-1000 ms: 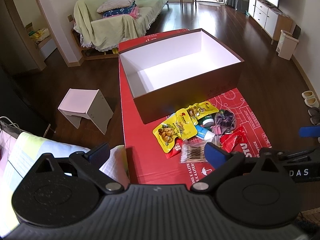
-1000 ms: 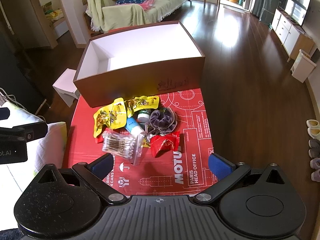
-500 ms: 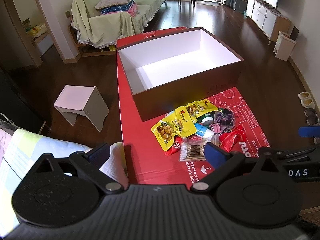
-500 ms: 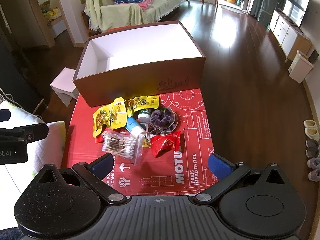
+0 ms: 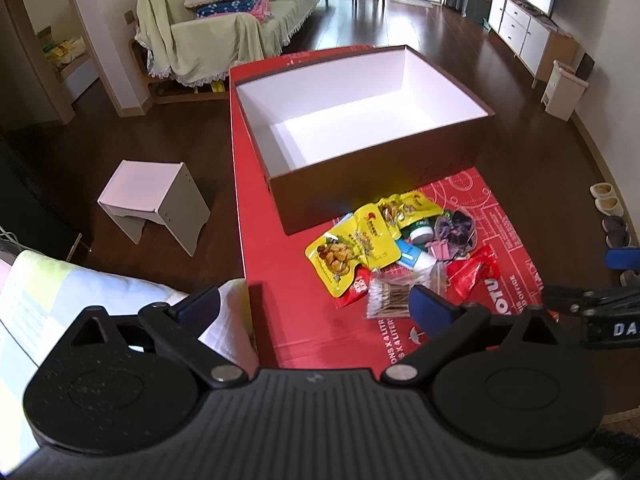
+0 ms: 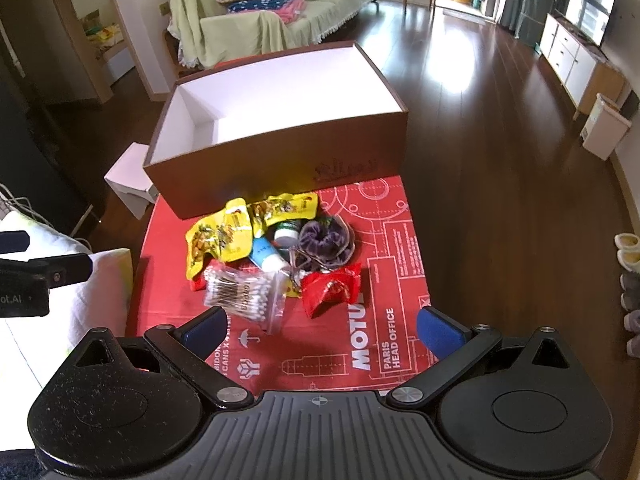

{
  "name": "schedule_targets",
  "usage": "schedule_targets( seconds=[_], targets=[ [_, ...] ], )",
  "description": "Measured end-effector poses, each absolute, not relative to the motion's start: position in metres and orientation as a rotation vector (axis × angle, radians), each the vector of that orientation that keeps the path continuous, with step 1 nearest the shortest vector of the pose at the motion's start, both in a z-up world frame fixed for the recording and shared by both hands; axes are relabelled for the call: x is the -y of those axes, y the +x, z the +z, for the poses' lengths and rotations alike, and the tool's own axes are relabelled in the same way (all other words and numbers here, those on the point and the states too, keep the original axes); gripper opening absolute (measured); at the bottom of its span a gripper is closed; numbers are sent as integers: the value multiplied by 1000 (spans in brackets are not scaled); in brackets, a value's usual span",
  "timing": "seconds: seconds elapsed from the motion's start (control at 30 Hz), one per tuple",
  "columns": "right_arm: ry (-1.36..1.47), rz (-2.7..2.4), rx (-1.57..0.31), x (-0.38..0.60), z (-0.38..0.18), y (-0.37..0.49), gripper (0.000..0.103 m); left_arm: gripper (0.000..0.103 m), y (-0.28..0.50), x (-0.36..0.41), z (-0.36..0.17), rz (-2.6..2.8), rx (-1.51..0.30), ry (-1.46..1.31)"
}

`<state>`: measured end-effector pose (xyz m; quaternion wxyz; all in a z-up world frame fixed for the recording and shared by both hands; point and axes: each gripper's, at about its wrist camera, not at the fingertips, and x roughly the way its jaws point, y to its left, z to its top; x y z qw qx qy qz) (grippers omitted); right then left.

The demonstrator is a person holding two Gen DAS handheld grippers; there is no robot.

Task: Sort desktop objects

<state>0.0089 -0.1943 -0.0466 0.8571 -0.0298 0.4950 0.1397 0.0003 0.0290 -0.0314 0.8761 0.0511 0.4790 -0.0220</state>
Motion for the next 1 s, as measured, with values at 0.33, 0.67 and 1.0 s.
schedule_targets(
  seconds=[0.33,0.67,1.0],
  targets=[
    [32,278,-1076,219,-75,20,103,96,8,-32,-57,-120,-1018,142],
    [43,299,-1099,232,-108,30,103,91,20,-15,-96,-247,-1017,228],
    [87,266,-1147,250,-123,40,103,80,19,20,-128,-515,-949,482]
  ],
)
